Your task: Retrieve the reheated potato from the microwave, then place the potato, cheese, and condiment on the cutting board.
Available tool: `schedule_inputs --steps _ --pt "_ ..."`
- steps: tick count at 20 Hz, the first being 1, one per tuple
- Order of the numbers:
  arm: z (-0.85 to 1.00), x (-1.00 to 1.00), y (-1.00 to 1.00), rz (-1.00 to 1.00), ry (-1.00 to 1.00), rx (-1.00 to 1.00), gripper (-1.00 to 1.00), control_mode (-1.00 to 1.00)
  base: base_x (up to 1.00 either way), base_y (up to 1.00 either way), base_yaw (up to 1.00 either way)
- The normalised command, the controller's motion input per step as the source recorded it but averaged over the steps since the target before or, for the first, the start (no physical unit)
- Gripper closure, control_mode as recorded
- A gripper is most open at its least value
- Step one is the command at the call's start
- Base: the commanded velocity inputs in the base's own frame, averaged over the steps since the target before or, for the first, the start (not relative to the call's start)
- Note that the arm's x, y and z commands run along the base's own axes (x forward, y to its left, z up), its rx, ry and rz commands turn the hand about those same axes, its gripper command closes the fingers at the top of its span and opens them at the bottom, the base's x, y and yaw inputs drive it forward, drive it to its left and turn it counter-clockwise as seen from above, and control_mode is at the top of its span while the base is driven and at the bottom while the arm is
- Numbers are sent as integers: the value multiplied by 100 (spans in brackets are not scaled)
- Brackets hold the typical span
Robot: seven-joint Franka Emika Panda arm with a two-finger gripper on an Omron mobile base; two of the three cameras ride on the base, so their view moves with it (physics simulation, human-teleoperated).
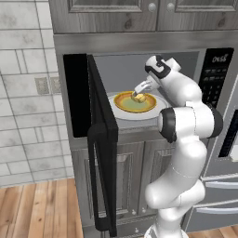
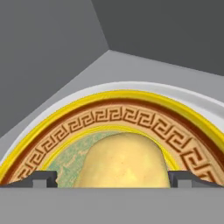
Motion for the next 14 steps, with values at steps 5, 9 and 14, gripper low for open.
schedule_inputs --steps 5,9,14 --pt "-15 -19 2 0 -3 -10 -100 -100 0 0 0" --pt "-21 -11 9 -8 -5 -11 -100 -100 0 0 0" --pt "-23 4 8 -9 -1 -4 -100 -100 0 0 0"
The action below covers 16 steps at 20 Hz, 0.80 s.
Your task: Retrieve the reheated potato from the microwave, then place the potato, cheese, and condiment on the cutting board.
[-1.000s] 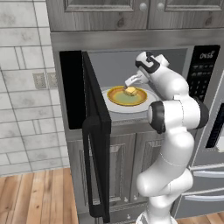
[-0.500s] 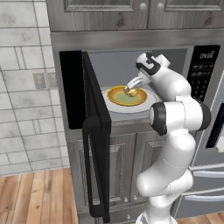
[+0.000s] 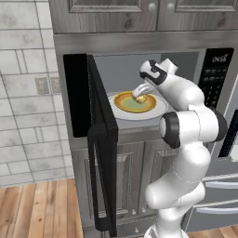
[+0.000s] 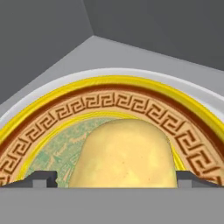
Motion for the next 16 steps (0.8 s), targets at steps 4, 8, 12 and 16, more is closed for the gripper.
schedule_inputs --steps 4,8,12,16 --pt "-22 16 6 -8 0 0 -100 -100 0 0 0" --pt "-35 -1 11 -5 0 0 100 -100 0 0 0" --pt "-44 -18 11 -4 -1 0 100 -100 0 0 0" --pt "-51 -20 10 -5 0 0 100 -100 0 0 0"
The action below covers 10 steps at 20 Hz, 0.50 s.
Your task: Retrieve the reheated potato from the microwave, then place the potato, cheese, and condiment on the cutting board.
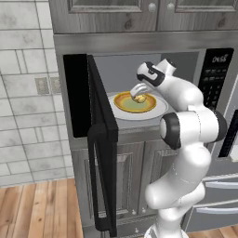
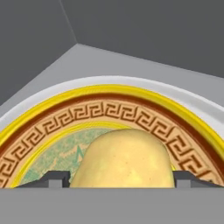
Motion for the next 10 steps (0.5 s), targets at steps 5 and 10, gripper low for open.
schedule_inputs --steps 5,10 --pt "-52 -27 13 -6 -3 0 100 -100 0 0 0" --pt "-18 -23 5 -12 -16 0 100 -100 0 0 0"
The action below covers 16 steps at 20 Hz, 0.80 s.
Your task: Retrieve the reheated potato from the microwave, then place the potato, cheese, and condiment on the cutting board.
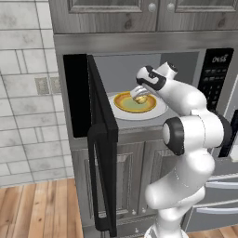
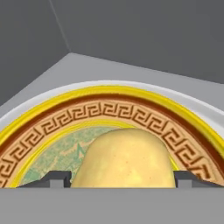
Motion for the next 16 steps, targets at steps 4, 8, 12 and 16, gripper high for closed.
schedule_inputs --steps 4,8,12,16 --pt "-2 -28 6 -13 -15 0 100 -100 0 0 0" --pt "1 -22 8 -15 -11 1 100 -100 0 0 0" --pt "14 -13 6 -18 -2 4 100 -100 0 0 0" --pt "35 -22 0 -16 0 3 100 -100 0 0 0"
